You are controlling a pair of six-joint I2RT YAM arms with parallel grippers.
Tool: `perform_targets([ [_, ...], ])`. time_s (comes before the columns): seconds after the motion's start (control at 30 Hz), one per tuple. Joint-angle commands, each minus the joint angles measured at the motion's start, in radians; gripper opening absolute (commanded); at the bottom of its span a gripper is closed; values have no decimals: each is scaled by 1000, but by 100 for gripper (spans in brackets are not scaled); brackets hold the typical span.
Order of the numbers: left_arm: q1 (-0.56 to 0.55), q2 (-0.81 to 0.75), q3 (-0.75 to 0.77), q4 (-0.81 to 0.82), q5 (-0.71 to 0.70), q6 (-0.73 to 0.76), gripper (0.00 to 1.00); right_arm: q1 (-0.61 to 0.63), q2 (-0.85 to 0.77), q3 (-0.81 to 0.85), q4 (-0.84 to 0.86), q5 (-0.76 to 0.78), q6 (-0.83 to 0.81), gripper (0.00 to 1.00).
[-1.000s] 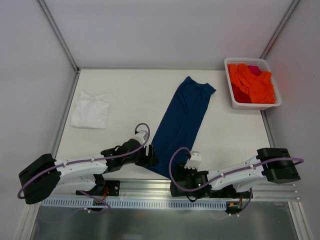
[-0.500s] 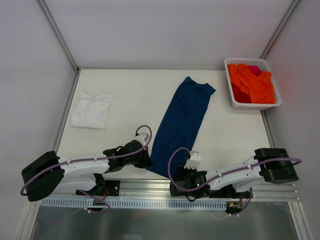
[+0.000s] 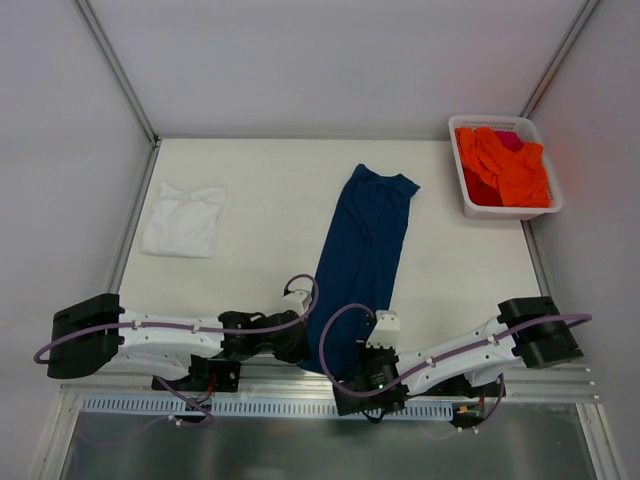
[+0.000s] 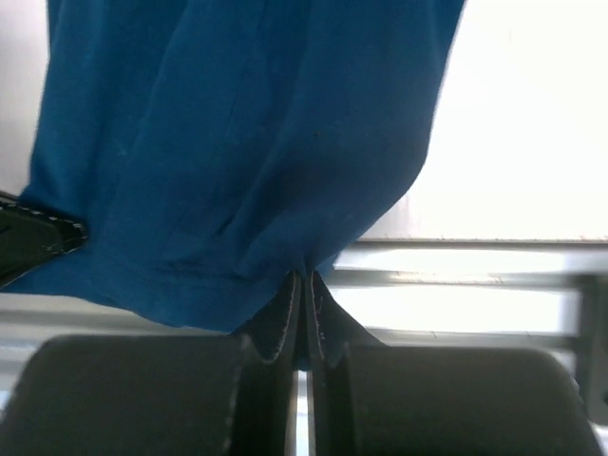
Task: Fold and stack the t-shirts
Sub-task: Grab the bottom of the folded rectangular tshirt with both arms, then fold the folded rectangular tshirt in 1/3 of the way
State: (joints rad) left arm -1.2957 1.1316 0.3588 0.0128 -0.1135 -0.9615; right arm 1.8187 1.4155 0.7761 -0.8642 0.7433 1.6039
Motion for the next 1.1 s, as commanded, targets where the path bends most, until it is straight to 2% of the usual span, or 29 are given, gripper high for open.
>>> perform_targets([
  [0.0,-89,-26,55,-171,-115,-137,0,62,51,87,-241,-18,154,0],
  [0.13,-114,-88,77,-220,-190,-151,0,88,80,134,-328,-10,209,1],
  [0.3,-113,-109,173,-284,-328,-66,0,59,45,111,-335,65,191,1],
  [0.5,-51,0,293,-290,-426,50,0,-74,16,121,-334,156,35,0],
  [0.6,-1,83,348,-286,-454,99,0,-186,10,127,-322,192,-65,1],
  [0.77,127,183,433,-234,-414,236,0,-347,-23,106,-190,231,-290,1],
  [0.9,231,270,506,-127,-350,358,0,-476,-50,112,-99,258,-481,0],
  [0.93,251,319,529,-113,-327,401,0,-527,-55,117,-40,260,-575,1],
  [1.07,331,471,702,-80,-210,484,0,-663,-55,124,133,219,-775,0],
])
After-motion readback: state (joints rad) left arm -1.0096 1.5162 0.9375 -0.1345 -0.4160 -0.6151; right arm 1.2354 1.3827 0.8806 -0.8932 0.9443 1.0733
